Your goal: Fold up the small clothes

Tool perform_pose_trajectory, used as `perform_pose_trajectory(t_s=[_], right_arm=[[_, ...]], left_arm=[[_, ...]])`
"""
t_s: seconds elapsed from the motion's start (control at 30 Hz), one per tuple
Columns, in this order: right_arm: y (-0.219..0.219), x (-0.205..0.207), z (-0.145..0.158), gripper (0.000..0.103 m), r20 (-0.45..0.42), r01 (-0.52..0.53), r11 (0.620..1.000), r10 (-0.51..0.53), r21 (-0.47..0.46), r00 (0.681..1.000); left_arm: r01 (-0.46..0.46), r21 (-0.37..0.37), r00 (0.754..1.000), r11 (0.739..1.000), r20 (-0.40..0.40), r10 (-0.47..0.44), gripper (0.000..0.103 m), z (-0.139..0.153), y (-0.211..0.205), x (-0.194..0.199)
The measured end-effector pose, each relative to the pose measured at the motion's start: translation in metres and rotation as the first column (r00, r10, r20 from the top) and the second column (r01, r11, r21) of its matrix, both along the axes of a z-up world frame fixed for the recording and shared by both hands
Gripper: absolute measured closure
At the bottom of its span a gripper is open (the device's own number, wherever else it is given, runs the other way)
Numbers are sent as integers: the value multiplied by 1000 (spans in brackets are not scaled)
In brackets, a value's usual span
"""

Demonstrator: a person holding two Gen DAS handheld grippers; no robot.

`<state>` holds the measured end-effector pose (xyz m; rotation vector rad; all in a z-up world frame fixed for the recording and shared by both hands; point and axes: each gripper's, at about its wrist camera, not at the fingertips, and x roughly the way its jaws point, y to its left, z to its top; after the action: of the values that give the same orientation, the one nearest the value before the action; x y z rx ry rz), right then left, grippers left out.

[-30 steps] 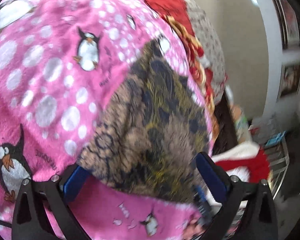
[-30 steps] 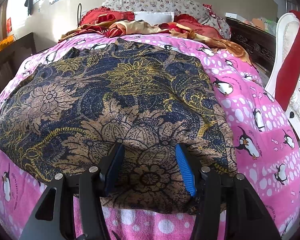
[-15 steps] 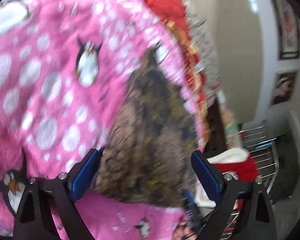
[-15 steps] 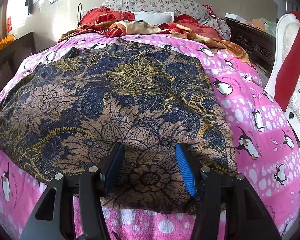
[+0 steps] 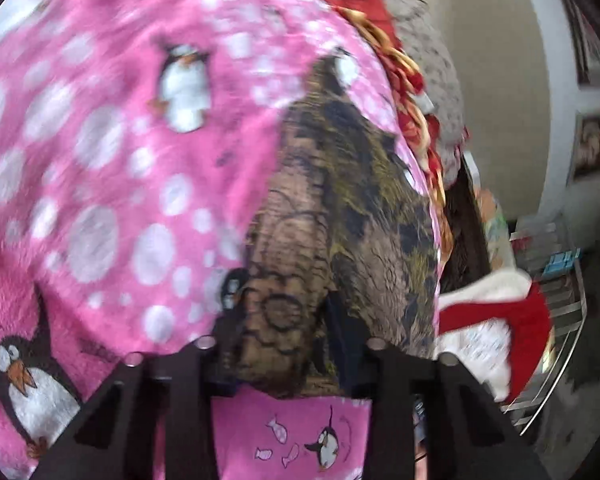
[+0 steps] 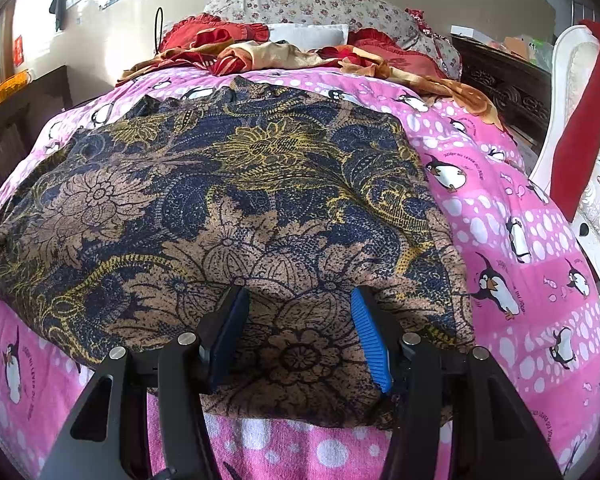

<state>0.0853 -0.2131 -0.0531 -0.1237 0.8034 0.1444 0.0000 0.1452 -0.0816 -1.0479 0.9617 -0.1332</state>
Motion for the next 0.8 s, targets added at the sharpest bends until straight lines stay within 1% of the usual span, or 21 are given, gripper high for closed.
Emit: perform_pose_trajectory(t_s=[0.03,0.1,0.23,0.33,0.37,0.4,0.43,0.53,0.57,0.6,0.63,0.67,0.7,0.77,0.8], right_arm=[[0,0,0,41,0,0,1000,0,-2,1000],[1,0,0,41,1,2,1000,-2,-8,1000],[1,2,0,41,-10,4,1000,-4,-10,1000],[2,4,2,41,-32,5,1000,-5,-9,999],[4,6,8,41,-62,-4,1000,3,-25,998],[6,9,16,41,-93,-8,999,5,-38,996],[8,11,26,41,-99,-4,999,0,-35,995],[20,19,73,41,-33,-12,999,14,48,999],[30,28,90,41,-20,-35,996,37,82,999],[39,38,99,41,-29,-55,993,59,104,998],[54,54,107,41,-66,-96,986,106,135,992],[68,67,112,41,-102,-135,977,153,163,983],[86,83,116,41,-143,-188,962,218,200,965],[125,113,121,41,-209,-284,919,345,273,915],[140,123,123,41,-225,-309,906,379,290,898]], left_arm=[[-2,13,1000,1000,5,2,71,0,-4,2],[5,87,1000,996,13,-6,74,6,-11,1],[-30,136,999,990,28,27,77,10,-15,-4],[-47,262,998,964,61,32,79,22,-28,-12],[-49,291,997,956,71,30,80,26,-31,-14],[-54,337,995,940,93,24,80,34,-35,-15],[-59,382,993,922,116,16,80,41,-40,-16],[-82,496,983,865,185,-13,80,60,-56,-17],[-90,541,976,836,215,-34,80,67,-66,-18],[-91,562,973,822,227,-48,80,71,-73,-16],[-87,580,968,810,240,-68,80,75,-80,-15],[-84,596,963,798,256,-90,81,80,-87,-14],[-80,610,957,788,270,-111,81,84,-94,-12],[-79,637,941,767,301,-153,83,93,-105,-10],[-78,645,935,760,312,-169,83,97,-109,-10]])
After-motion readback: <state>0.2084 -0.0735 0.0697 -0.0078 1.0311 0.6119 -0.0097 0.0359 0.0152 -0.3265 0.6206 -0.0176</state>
